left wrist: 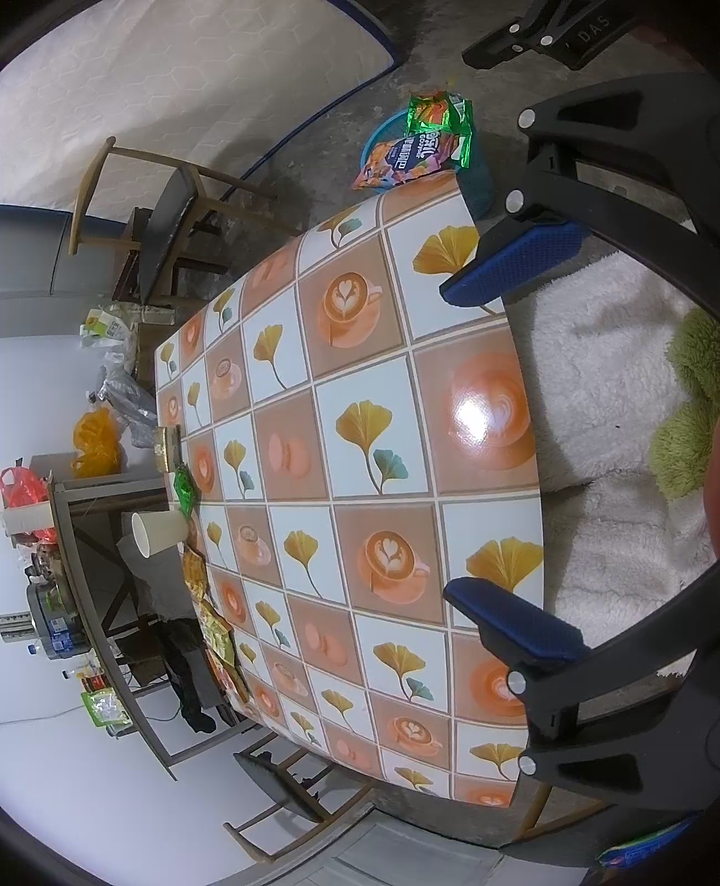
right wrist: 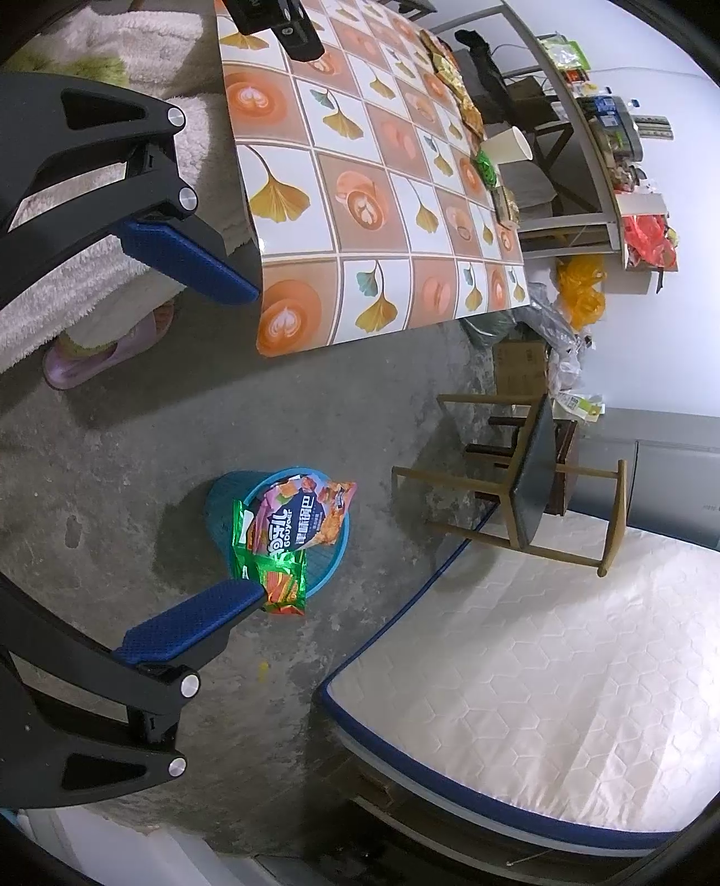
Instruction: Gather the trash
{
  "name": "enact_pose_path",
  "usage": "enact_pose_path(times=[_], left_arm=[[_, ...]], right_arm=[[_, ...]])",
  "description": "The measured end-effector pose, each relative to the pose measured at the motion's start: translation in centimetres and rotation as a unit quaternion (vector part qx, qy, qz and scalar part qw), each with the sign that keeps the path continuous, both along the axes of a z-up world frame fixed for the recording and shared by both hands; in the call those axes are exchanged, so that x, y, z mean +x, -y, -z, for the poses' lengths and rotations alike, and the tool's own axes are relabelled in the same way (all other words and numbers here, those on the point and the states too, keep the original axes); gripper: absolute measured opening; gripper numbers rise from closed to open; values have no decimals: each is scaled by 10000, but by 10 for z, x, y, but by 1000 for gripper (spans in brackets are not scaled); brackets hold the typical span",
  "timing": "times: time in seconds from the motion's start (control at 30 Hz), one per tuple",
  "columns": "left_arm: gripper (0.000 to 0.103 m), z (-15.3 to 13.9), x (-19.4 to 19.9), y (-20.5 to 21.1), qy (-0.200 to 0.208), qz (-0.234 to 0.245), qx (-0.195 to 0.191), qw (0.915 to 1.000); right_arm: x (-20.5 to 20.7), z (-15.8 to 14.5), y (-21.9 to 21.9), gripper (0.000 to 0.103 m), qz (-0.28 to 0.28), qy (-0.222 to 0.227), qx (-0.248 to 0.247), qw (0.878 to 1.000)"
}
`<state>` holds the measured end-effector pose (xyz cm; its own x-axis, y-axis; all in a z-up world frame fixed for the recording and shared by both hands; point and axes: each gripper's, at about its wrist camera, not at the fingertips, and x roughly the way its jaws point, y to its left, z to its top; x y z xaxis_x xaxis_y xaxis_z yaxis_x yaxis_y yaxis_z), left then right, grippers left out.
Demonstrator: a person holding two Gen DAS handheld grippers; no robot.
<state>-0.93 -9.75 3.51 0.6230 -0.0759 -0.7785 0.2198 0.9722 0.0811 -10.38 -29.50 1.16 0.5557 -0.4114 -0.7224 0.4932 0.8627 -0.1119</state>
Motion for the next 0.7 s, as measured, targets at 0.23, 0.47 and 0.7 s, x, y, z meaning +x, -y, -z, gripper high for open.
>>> enact_pose_path(times=[0.23,0.47,0.7], left_arm=[[94,-1,1,-2,-1,-4,-6,10000],[94,-2,0,-2,-5,-15,-12,10000],[94,-2,0,-3,-12,-20,-13,10000]], right_arm=[[0,0,1,96,-2,-3,-3,10000],[0,0,1,96,0,-3,4,10000],[0,0,1,96,0,-8,6,10000]])
